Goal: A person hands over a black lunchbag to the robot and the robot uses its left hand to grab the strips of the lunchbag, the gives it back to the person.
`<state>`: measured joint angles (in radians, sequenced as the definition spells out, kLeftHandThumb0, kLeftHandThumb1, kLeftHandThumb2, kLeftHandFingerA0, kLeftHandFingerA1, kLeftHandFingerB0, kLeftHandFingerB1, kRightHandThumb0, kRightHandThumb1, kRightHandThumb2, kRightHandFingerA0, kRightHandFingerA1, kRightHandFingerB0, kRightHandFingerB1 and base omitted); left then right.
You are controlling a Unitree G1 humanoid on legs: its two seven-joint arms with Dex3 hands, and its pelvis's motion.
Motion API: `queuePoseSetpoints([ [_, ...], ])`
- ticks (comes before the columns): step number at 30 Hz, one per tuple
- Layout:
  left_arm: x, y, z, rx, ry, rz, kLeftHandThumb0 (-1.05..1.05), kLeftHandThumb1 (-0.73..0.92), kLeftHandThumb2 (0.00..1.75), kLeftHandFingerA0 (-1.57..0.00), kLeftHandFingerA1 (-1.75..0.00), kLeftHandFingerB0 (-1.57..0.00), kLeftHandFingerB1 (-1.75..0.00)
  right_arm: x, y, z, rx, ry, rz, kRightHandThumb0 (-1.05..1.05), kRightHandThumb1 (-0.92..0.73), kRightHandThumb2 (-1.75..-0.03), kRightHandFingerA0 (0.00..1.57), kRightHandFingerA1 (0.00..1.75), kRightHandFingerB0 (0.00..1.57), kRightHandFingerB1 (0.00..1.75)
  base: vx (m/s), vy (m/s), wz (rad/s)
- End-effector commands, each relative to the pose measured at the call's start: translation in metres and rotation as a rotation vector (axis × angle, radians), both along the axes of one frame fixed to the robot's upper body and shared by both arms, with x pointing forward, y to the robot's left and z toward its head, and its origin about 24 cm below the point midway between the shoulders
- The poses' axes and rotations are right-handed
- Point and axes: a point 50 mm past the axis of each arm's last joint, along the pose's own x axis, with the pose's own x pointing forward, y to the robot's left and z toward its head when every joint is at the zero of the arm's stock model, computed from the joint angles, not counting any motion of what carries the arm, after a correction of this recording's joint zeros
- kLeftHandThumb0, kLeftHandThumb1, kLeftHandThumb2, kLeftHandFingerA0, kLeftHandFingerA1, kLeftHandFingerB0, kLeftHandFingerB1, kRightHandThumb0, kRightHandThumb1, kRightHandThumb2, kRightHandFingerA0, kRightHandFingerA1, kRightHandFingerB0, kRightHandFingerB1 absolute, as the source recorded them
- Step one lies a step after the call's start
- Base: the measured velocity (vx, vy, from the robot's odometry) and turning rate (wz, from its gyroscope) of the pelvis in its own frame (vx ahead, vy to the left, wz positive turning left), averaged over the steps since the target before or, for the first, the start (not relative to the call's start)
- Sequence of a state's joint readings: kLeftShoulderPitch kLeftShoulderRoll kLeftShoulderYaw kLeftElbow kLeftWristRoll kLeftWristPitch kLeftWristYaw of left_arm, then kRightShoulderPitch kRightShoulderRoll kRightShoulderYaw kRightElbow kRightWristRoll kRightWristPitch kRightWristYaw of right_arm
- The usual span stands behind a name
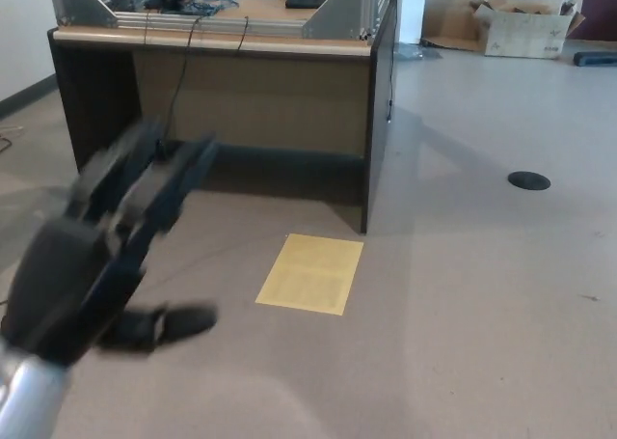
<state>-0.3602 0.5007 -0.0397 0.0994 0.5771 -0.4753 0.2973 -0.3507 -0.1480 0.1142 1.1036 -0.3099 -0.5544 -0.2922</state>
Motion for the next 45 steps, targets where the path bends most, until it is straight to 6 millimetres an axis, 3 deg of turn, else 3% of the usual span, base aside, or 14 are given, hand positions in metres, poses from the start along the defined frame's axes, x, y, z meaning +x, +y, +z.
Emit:
queuePoseSetpoints([
  [1,-0.067,0.094,-0.121,-0.280,0.499,0.212,-0.74,0.45,0.86,0.00,-0.20,-0.08,-0.21,-0.009,-0.021,-0.003,0.020,0.009,-0.084,-0.62,-0.68,-0.61,0.46,0.43,0.36,0.35,0.00,0.000,0.00],
  [2,-0.077,0.100,-0.141,-0.308,0.560,0.248,-0.74,0.58,0.58,-0.03,-0.25,-0.05,-0.24,-0.010,-0.022,-0.003,0.016,0.011,-0.079,-0.60,-0.54,-0.97,0.40,0.57,0.20,0.46,0.00,0.000,0.00],
  [3,-0.084,0.103,-0.150,-0.320,0.593,0.266,-0.70,0.45,0.85,-0.01,-0.22,-0.06,-0.21,-0.011,-0.022,-0.003,0.017,0.011,-0.077,-0.62,-0.55,-0.97,0.40,0.57,0.20,0.45,0.00,0.000,0.00],
  [9,-0.106,0.119,-0.182,-0.344,0.716,0.374,-0.82,0.59,0.67,-0.07,-0.22,-0.09,-0.20,-0.011,-0.019,-0.005,0.034,0.018,-0.069,-0.60,-0.54,-0.98,0.39,0.58,0.18,0.46,0.00,0.000,0.00],
  [10,-0.110,0.122,-0.186,-0.342,0.732,0.389,-0.71,0.53,0.92,0.00,-0.30,-0.06,-0.28,-0.015,-0.019,-0.007,0.028,0.021,-0.070,-0.62,-0.55,-0.98,0.39,0.58,0.18,0.45,0.00,0.000,0.00],
  [16,-0.110,0.128,-0.194,-0.334,0.809,0.410,-0.77,0.58,0.93,0.00,-0.26,-0.13,-0.27,-0.023,-0.022,-0.013,0.036,0.039,-0.070,-0.64,-0.58,-1.01,0.35,0.57,0.13,0.44,0.00,0.000,0.00],
  [17,-0.113,0.128,-0.197,-0.333,0.820,0.409,-0.79,0.58,0.93,0.00,-0.27,-0.13,-0.27,-0.026,-0.022,-0.015,0.033,0.048,-0.069,-0.72,-0.74,-0.64,0.38,0.43,0.27,0.34,0.00,0.000,0.00],
  [29,-0.118,0.126,-0.204,-0.327,0.843,0.399,-0.75,0.55,0.92,0.00,-0.31,-0.13,-0.30,-0.035,-0.024,-0.021,0.026,0.068,-0.074,-0.71,-0.73,-0.64,0.40,0.43,0.29,0.35,0.00,0.000,0.00],
  [30,-0.118,0.125,-0.204,-0.324,0.844,0.399,-0.77,0.56,0.92,0.00,-0.30,-0.13,-0.28,-0.036,-0.025,-0.021,0.028,0.069,-0.075,-0.64,-0.58,-1.00,0.37,0.57,0.16,0.45,0.00,0.000,0.00],
  [31,-0.118,0.125,-0.204,-0.323,0.844,0.398,-0.79,0.57,0.93,0.00,-0.30,-0.14,-0.28,-0.037,-0.025,-0.021,0.027,0.067,-0.075,-0.64,-0.58,-1.00,0.37,0.57,0.17,0.46,0.00,0.000,0.00],
  [32,-0.118,0.125,-0.204,-0.318,0.846,0.397,-0.80,0.58,0.94,0.00,-0.27,-0.13,-0.26,-0.037,-0.025,-0.021,0.025,0.065,-0.075,-0.69,-0.74,-0.63,0.41,0.43,0.31,0.35,0.00,0.000,0.00],
  [33,-0.117,0.125,-0.204,-0.314,0.849,0.397,-0.80,0.58,0.94,0.00,-0.27,-0.13,-0.26,-0.038,-0.026,-0.021,0.026,0.064,-0.076,-0.69,-0.74,-0.63,0.41,0.43,0.31,0.35,0.00,0.000,0.00],
  [34,-0.116,0.125,-0.203,-0.308,0.848,0.394,-0.80,0.59,0.94,0.00,-0.27,-0.14,-0.25,-0.037,-0.026,-0.021,0.027,0.065,-0.076,-0.63,-0.58,-1.00,0.37,0.57,0.17,0.46,0.00,0.000,0.00],
  [45,-0.111,0.116,-0.205,-0.314,0.872,0.354,-0.82,0.58,0.92,-0.02,-0.30,-0.14,-0.28,-0.046,-0.037,-0.021,0.034,0.060,-0.103,-0.62,-0.56,-0.98,0.37,0.57,0.18,0.47,0.00,0.000,0.00],
])
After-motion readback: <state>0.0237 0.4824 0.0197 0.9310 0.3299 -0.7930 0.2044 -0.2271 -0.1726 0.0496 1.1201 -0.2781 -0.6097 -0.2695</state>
